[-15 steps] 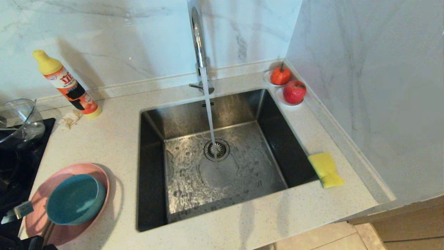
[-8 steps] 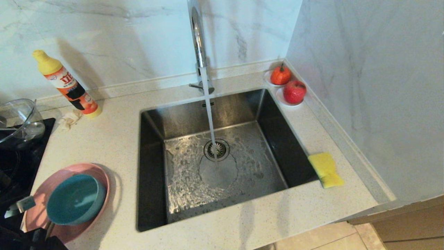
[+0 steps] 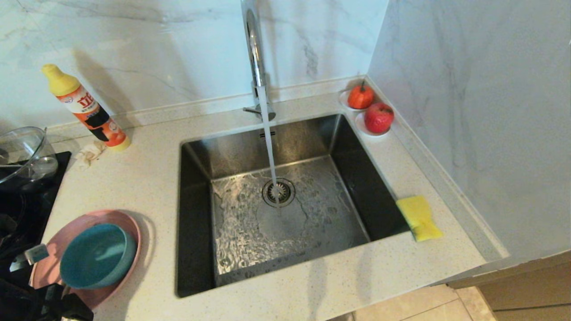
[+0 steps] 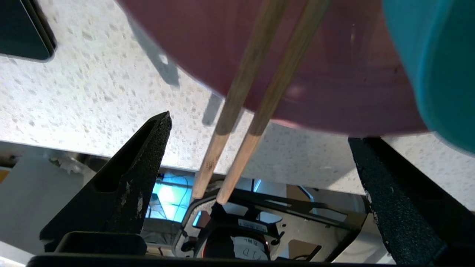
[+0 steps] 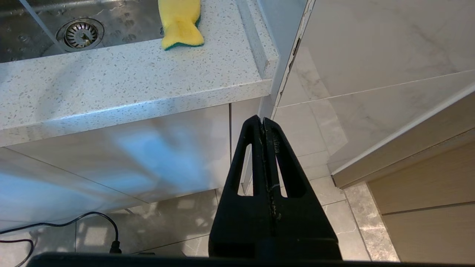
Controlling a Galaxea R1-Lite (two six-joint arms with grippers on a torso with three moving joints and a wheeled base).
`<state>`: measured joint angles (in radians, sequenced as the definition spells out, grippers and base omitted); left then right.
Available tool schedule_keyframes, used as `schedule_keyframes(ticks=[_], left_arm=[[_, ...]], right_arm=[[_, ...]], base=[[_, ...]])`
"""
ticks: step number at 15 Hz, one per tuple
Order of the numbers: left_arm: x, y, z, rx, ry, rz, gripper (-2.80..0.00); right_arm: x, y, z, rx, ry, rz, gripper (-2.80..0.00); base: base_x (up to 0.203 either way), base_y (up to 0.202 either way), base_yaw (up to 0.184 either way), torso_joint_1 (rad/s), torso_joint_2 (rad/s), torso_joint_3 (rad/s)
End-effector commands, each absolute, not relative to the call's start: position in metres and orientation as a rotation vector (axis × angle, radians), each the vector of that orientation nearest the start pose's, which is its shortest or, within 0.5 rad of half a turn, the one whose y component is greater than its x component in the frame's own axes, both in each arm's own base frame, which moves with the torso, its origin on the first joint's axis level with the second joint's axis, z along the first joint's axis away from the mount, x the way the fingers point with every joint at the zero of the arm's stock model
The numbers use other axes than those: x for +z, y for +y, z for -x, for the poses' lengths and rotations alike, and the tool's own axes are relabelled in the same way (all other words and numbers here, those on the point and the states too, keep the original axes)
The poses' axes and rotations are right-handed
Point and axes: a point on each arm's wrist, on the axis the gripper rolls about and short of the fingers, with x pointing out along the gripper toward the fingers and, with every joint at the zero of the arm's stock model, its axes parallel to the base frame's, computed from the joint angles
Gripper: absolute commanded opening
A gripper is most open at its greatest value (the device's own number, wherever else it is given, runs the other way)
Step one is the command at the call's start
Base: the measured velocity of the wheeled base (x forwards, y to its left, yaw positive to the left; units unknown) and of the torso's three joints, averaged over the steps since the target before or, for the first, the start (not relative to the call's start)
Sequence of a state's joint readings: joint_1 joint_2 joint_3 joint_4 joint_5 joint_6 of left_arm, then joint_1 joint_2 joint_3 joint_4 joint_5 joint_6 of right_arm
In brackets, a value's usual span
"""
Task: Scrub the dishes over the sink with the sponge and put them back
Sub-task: Rinse the chopsticks
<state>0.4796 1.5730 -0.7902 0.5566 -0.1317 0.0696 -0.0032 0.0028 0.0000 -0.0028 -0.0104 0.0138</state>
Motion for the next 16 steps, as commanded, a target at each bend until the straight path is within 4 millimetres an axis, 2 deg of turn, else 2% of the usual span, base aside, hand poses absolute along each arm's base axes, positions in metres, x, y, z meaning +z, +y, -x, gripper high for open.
schedule_keyframes(ticks=[1,5,6,16], left_arm=[[0.1293,0.0917,-0.1826,0.248,1.297,0.350,0.00],[0.1293,0.0914,-0.1836,0.217,1.288,0.371,0.00],[0.1294,0.0912,-0.1835,0.214,1.288,0.373,-2.80],[0.1284,0.0905,-0.1822,0.211,1.290,0.377,-2.80]], right_arm=[[0.0759,-0.0002,0.0226,-0.014,0.000,-0.014,-2.80],[0.0759,-0.0002,0.0226,-0.014,0.000,-0.014,-2.80],[0.0759,-0.0002,0.0226,-0.014,0.000,-0.014,-2.80],[0.0759,-0.0002,0.0226,-0.014,0.000,-0.014,-2.80]], base=[[0.000,0.000,0.000,0.000,0.00,0.000],[0.000,0.000,0.000,0.000,0.00,0.000],[0.000,0.000,0.000,0.000,0.00,0.000],[0.000,0.000,0.000,0.000,0.00,0.000]])
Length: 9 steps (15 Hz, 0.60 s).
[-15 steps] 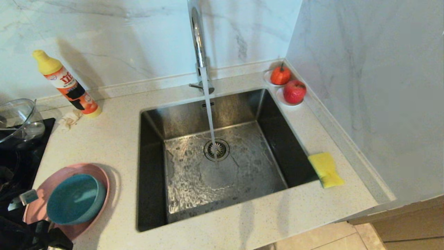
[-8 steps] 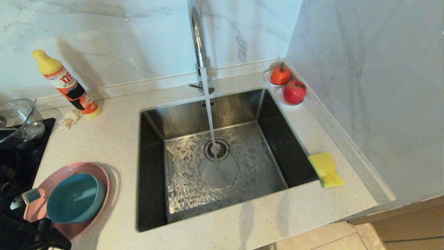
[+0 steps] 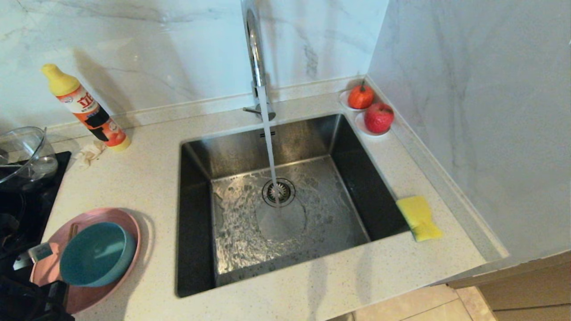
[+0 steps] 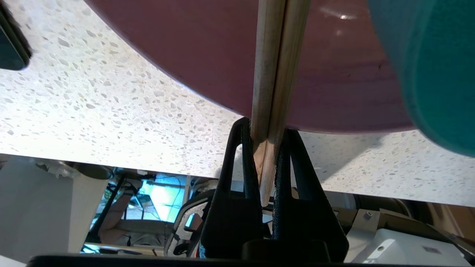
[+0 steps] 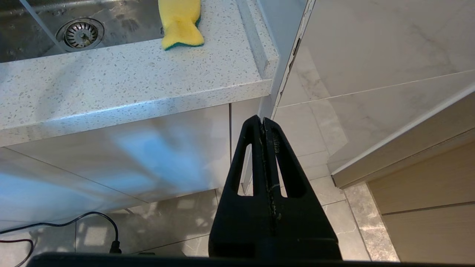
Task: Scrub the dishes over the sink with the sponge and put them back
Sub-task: Rinse the chopsticks
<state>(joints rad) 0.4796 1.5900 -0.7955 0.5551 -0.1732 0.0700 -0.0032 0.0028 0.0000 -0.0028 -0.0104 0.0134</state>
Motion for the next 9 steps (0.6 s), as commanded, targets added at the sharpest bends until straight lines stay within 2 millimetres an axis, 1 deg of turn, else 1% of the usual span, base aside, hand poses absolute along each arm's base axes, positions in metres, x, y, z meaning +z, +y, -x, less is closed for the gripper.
schedule_keyframes(ticks=[1,3,4,9], left_arm=[[0.128,0.090,-0.182,0.210,1.290,0.375,-2.80],[0.130,0.089,-0.181,0.203,1.281,0.379,-2.80],[0.134,0.088,-0.178,0.189,1.259,0.384,-2.80],[0.162,0.076,-0.158,0.176,1.122,0.363,-2.80]], right_arm=[[0.076,0.000,0.023,-0.014,0.000,-0.014,-2.80],[0.076,0.000,0.023,-0.014,0.000,-0.014,-2.80],[0.076,0.000,0.023,-0.014,0.000,-0.014,-2.80],[0.076,0.000,0.023,-0.014,0.000,-0.014,-2.80]], base=[[0.000,0.000,0.000,0.000,0.00,0.000],[0.000,0.000,0.000,0.000,0.00,0.000],[0.000,0.000,0.000,0.000,0.00,0.000],[0.000,0.000,0.000,0.000,0.00,0.000]])
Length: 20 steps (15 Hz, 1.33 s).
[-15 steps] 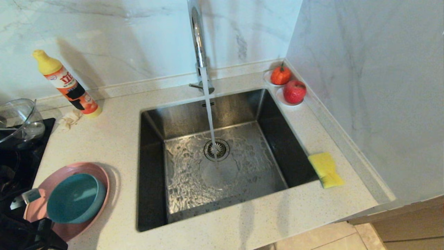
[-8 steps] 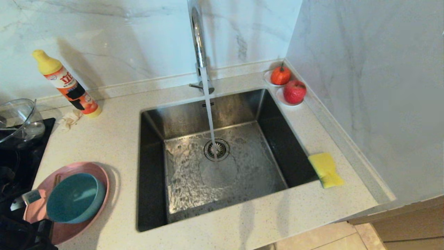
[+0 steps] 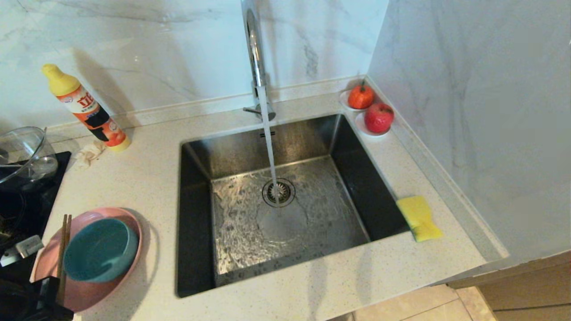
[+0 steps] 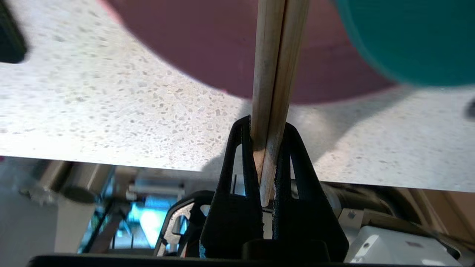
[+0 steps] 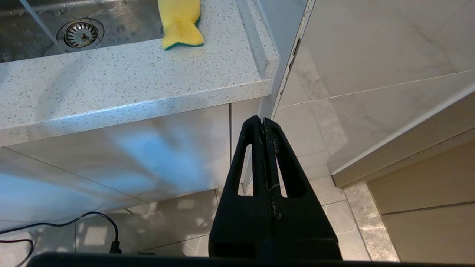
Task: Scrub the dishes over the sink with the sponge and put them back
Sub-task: Rinse the chopsticks
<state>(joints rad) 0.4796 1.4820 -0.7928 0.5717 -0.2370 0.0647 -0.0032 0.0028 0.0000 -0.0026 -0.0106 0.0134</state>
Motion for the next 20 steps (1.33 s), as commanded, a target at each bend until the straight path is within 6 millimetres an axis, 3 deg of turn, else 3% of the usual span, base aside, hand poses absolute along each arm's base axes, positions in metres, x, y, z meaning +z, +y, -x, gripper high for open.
schedule_keyframes(ticks=[1,11,13,15,17,20], left_arm=[[0.168,0.074,-0.154,0.182,1.094,0.352,-2.80],[0.220,0.053,-0.102,0.366,0.812,0.190,-2.80],[0.245,0.048,-0.096,0.333,0.688,0.171,-2.80],[0.268,0.043,-0.094,0.184,0.582,0.192,-2.80],[0.290,0.040,-0.101,0.070,0.527,0.186,-2.80],[0.309,0.046,-0.147,-0.087,0.537,0.184,-2.80]], right_arm=[[0.076,0.000,0.023,-0.014,0.000,-0.014,-2.80],[0.076,0.000,0.023,-0.014,0.000,-0.014,-2.80],[0.076,0.000,0.023,-0.014,0.000,-0.014,-2.80],[0.076,0.000,0.023,-0.014,0.000,-0.014,-2.80],[0.076,0.000,0.023,-0.014,0.000,-0.014,-2.80],[0.076,0.000,0.023,-0.014,0.000,-0.014,-2.80]], base=[[0.000,0.000,0.000,0.000,0.00,0.000],[0.000,0.000,0.000,0.000,0.00,0.000],[0.000,0.000,0.000,0.000,0.00,0.000],[0.000,0.000,0.000,0.000,0.00,0.000],[0.000,0.000,0.000,0.000,0.00,0.000],[0.000,0.000,0.000,0.000,0.00,0.000]])
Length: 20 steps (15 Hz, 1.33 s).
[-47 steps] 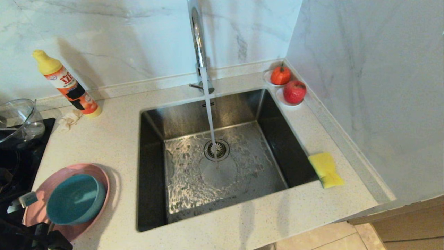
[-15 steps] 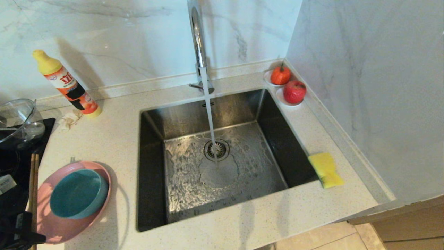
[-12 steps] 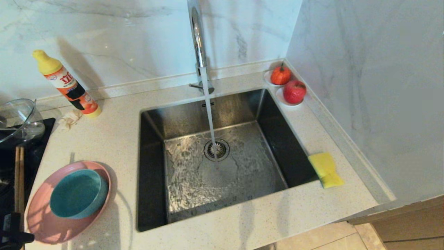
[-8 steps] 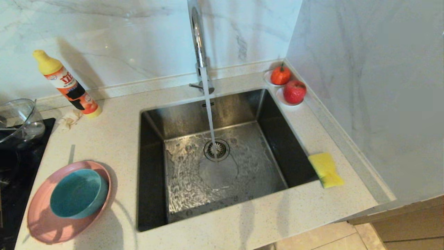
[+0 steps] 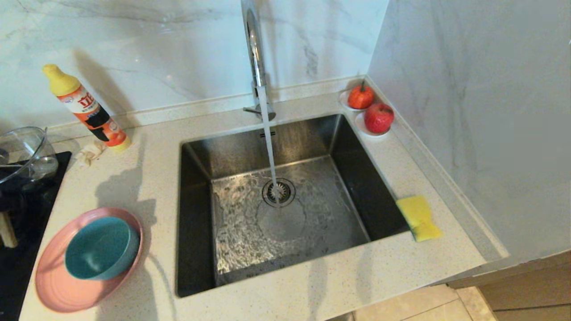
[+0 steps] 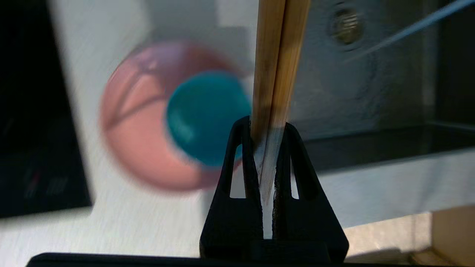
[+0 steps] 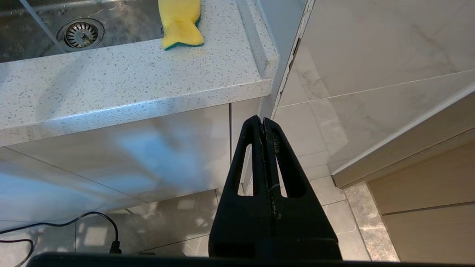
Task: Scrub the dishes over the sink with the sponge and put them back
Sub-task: Rinse the chopsticks
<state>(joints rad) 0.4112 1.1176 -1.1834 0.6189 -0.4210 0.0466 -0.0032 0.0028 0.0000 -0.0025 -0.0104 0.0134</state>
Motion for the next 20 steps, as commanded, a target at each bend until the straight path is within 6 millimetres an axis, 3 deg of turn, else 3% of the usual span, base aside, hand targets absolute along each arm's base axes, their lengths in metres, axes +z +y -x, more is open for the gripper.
schedule_keyframes(ticks=[1,4,8,11,17,20], left_arm=[[0.314,0.043,-0.167,-0.160,0.544,0.174,-2.80],[0.318,0.007,-0.214,-0.393,0.580,0.128,-2.80],[0.299,-0.053,-0.242,-0.636,0.681,0.065,-2.80],[0.279,-0.084,-0.255,-0.721,0.747,0.023,-2.80],[0.224,-0.115,-0.279,-0.705,0.776,-0.038,-2.80],[0.214,-0.127,-0.282,-0.725,0.798,-0.049,-2.80]], right_arm=[[0.076,0.000,0.023,-0.014,0.000,-0.014,-2.80],[0.076,0.000,0.023,-0.014,0.000,-0.014,-2.80],[0.076,0.000,0.023,-0.014,0.000,-0.014,-2.80],[0.076,0.000,0.023,-0.014,0.000,-0.014,-2.80],[0.076,0.000,0.023,-0.014,0.000,-0.014,-2.80],[0.076,0.000,0.023,-0.014,0.000,-0.014,-2.80]], base=[[0.000,0.000,0.000,0.000,0.00,0.000],[0.000,0.000,0.000,0.000,0.00,0.000],[0.000,0.000,0.000,0.000,0.00,0.000],[0.000,0.000,0.000,0.000,0.00,0.000],[0.000,0.000,0.000,0.000,0.00,0.000],[0.000,0.000,0.000,0.000,0.00,0.000]])
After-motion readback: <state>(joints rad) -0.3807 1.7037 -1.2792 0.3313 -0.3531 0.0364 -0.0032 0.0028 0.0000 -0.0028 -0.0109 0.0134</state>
